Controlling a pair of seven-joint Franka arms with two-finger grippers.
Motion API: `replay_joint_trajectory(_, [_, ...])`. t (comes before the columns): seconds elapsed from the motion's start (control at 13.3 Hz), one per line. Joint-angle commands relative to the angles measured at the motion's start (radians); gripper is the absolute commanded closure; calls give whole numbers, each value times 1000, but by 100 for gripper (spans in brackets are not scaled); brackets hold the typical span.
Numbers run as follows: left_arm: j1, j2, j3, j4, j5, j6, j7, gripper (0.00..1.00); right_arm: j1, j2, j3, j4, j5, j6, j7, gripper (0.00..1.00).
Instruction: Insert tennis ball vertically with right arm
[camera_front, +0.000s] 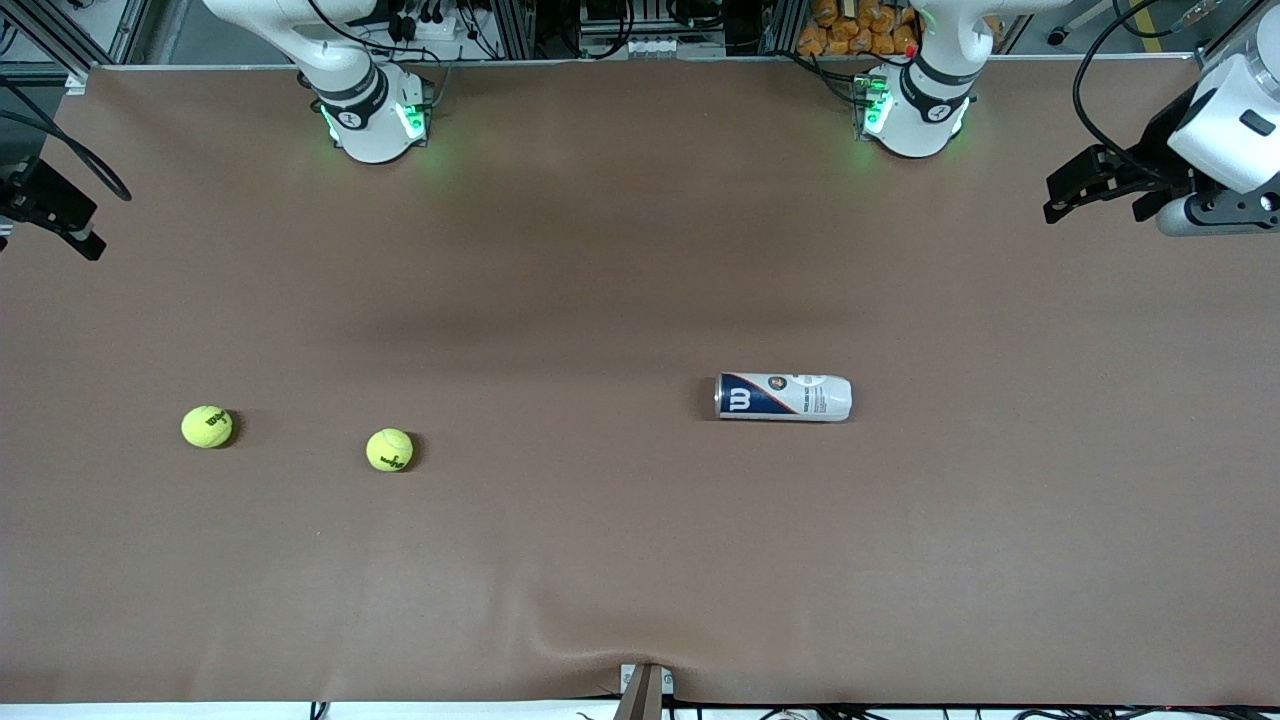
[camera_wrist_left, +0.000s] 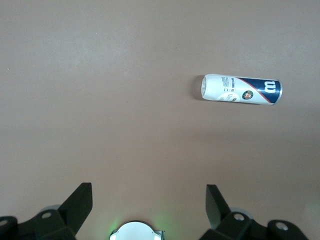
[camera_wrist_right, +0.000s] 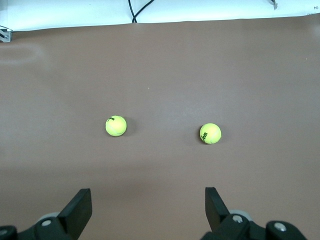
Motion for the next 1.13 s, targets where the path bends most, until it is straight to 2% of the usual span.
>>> replay_joint_trajectory(0.0, [0, 22, -6, 31, 12, -25, -4, 0, -17, -6, 10, -2, 7, 4, -5, 0])
replay_joint_trajectory(0.45, [2, 27, -7, 32, 12, -24, 4, 0, -14, 17, 8, 11, 6, 18, -10, 0])
replay_joint_trajectory(0.75, [-14, 61, -14, 31, 10, -24, -13, 0, -17, 77, 9, 9, 12, 12, -7, 0])
replay_joint_trajectory(1.05, [-26, 131, -81, 29, 24, 25, -14, 0, -2, 166, 9, 5, 12, -14, 2, 0])
